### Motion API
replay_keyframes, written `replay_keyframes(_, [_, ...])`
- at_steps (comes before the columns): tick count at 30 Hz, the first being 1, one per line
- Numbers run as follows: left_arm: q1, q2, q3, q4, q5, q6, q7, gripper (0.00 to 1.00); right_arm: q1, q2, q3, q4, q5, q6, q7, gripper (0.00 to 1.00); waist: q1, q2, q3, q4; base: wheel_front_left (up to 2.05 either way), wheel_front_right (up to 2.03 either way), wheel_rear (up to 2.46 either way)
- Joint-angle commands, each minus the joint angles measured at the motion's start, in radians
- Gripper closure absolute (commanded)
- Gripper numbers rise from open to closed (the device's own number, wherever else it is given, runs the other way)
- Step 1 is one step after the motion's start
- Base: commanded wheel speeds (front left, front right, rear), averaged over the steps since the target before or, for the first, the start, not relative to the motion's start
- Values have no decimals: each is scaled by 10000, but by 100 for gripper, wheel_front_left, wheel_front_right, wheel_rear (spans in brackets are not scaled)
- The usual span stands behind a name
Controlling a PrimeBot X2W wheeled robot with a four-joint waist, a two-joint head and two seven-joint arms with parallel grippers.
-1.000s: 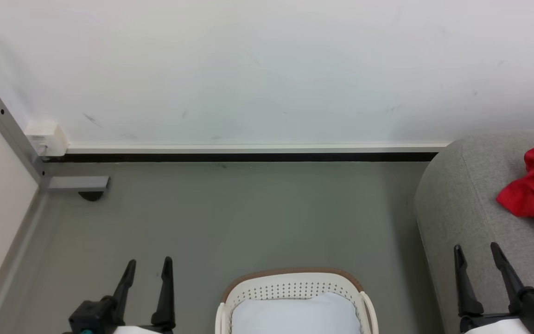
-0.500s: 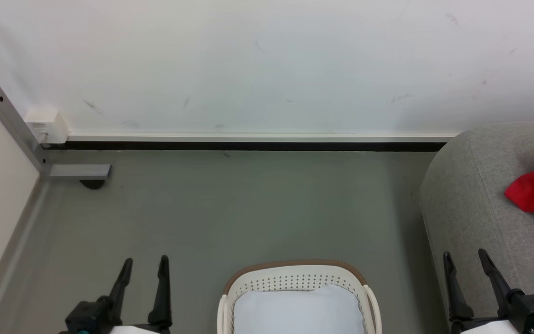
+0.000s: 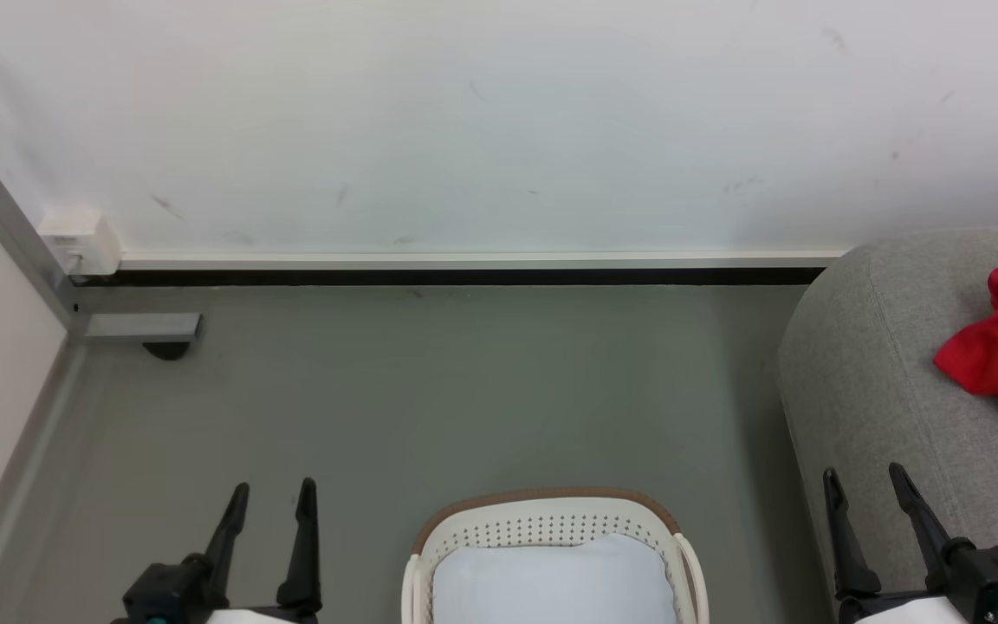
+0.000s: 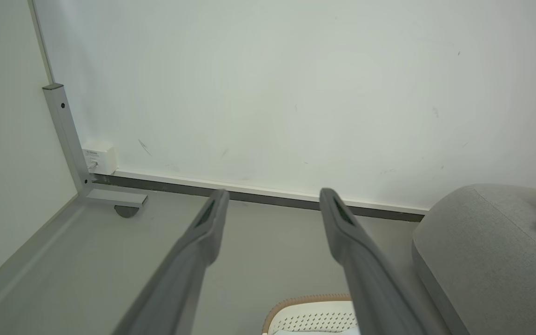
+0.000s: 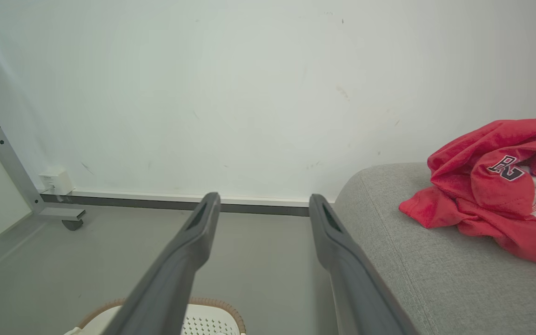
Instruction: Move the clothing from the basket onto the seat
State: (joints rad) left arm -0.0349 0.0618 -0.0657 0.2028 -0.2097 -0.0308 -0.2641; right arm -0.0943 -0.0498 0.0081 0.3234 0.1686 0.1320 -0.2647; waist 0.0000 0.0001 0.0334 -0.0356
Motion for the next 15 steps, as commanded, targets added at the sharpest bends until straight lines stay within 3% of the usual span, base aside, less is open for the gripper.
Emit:
replay_keyframes(1, [-49, -25, 66, 44, 74, -24, -4, 0, -3, -19, 2, -1, 4, -26, 9, 0, 0, -1, -12, -1, 0, 0, 0])
replay_keyframes(15, [58, -85, 237, 306, 166, -181, -4, 0, 101, -18, 44, 42, 66, -26, 9, 0, 0, -1, -236, -67, 0, 0, 0])
